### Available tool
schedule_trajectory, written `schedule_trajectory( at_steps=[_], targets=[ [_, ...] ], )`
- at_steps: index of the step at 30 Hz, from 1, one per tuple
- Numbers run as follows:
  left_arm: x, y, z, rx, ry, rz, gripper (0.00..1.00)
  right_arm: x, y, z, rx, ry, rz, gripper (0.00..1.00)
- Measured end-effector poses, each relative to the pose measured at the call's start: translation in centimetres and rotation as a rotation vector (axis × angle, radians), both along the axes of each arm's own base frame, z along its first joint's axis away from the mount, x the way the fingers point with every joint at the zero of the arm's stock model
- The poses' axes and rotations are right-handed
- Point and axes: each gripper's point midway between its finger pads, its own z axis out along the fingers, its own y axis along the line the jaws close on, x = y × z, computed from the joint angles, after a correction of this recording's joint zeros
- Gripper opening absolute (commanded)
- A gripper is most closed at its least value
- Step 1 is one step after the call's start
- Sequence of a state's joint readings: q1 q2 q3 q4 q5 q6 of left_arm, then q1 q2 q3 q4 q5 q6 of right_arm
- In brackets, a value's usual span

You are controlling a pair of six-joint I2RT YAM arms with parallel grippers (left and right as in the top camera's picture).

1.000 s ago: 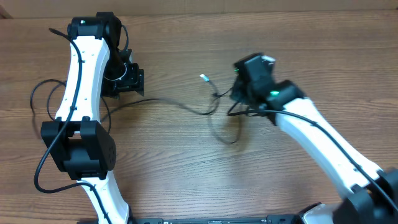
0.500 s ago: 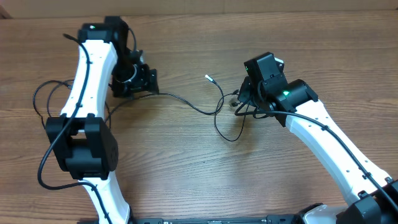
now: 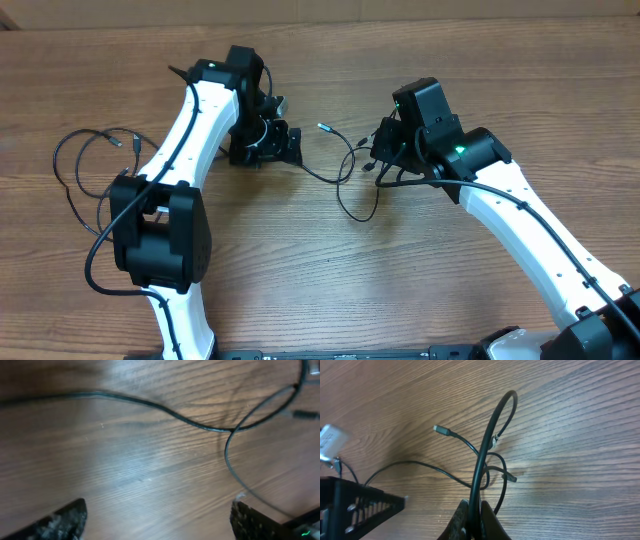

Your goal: Untangle cables

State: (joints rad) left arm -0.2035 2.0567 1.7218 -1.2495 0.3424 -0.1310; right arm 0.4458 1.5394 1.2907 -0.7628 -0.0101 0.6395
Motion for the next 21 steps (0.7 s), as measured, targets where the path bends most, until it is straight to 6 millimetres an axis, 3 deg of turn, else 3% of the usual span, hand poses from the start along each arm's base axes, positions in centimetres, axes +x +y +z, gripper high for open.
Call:
schedule_trajectory(
  at_steps=[7, 11, 16, 21],
  targets=[
    [-0.2, -0.2, -1.0, 0.027, 0.125, 0.355, 1.00, 0.0, 0.8, 0.3, 0.039, -0.005, 0.030, 0.04],
    [0.0, -0.3, -1.3, 0.029, 0.153, 0.462, 1.00, 0.8, 2.0, 1.4, 0.100, -0.052, 0.077, 0.04],
    [0.6, -0.4, -1.3, 0.022, 0.149, 0.513, 0.99, 1.3, 2.4, 3.5, 0.166, -0.109, 0.117, 0.04],
    [1.0, -0.5, -1.4, 0.015, 0.140, 0.531, 0.99, 0.2, 1.8, 7.7, 0.231, -0.194, 0.140, 0.04]
  ],
)
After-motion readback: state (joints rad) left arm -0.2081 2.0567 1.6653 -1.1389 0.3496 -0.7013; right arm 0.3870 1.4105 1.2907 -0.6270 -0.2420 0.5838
